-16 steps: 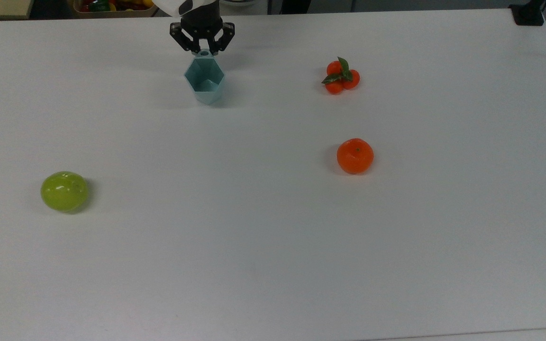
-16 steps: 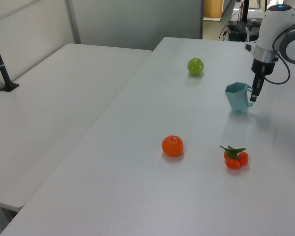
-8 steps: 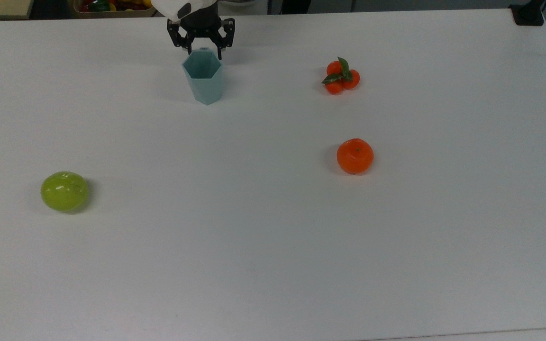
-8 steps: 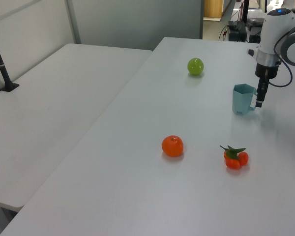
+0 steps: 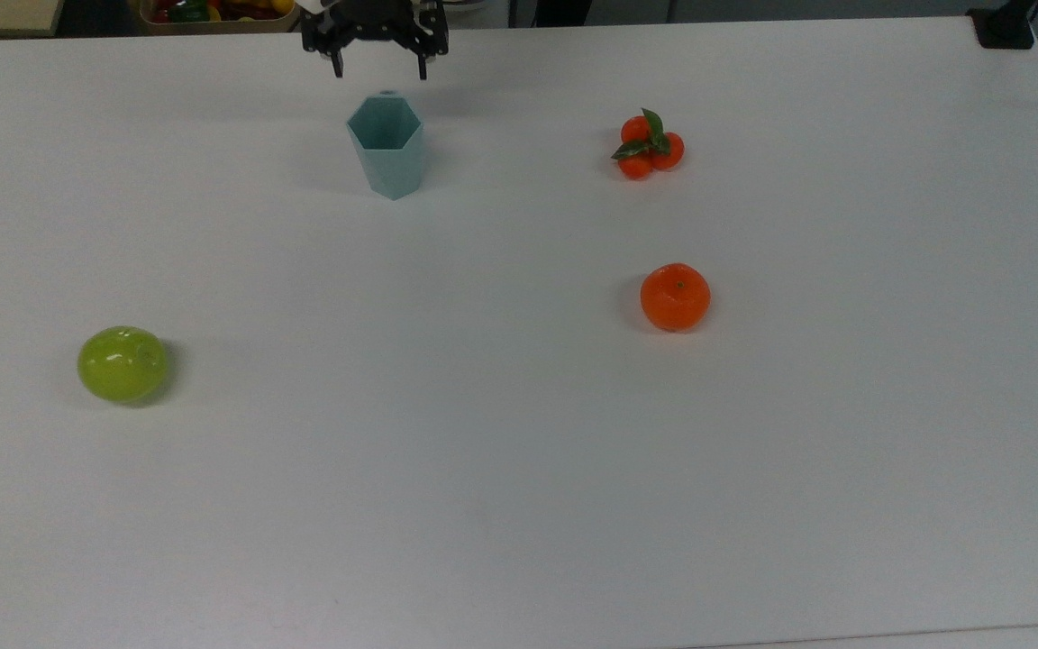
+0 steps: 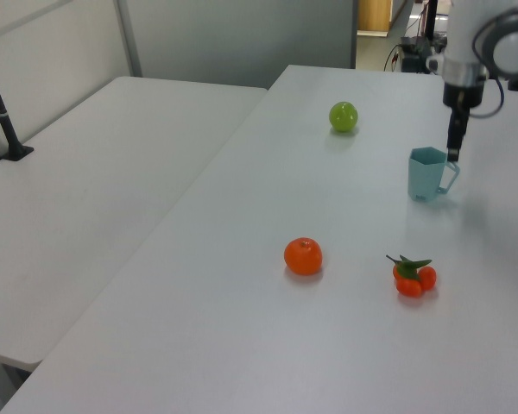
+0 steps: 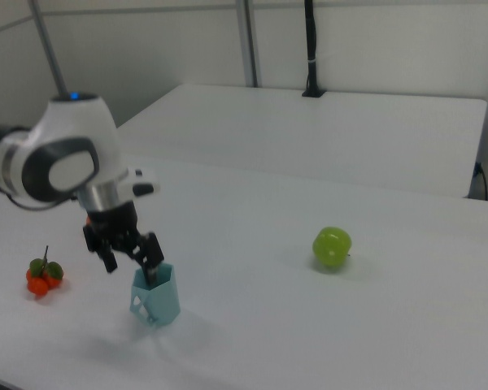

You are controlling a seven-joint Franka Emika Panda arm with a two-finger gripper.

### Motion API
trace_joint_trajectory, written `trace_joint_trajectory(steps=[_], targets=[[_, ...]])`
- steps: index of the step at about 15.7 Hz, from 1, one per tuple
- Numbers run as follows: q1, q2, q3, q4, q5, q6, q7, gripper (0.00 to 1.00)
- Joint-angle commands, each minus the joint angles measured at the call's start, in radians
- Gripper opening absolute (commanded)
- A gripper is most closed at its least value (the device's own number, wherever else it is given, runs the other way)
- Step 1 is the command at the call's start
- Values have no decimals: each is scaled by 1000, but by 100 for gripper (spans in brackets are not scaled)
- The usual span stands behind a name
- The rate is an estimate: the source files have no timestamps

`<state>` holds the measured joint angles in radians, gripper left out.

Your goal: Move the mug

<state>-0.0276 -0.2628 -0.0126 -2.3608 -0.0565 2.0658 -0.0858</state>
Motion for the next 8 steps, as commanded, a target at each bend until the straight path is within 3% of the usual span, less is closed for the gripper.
trace_joint_trajectory(steps=[1,5,8], targets=[[21,-6,-1,262,18,-270,31,100],[22,8,3,477,72,-403,50,100],[22,49,22,615,125,-527,165,100]])
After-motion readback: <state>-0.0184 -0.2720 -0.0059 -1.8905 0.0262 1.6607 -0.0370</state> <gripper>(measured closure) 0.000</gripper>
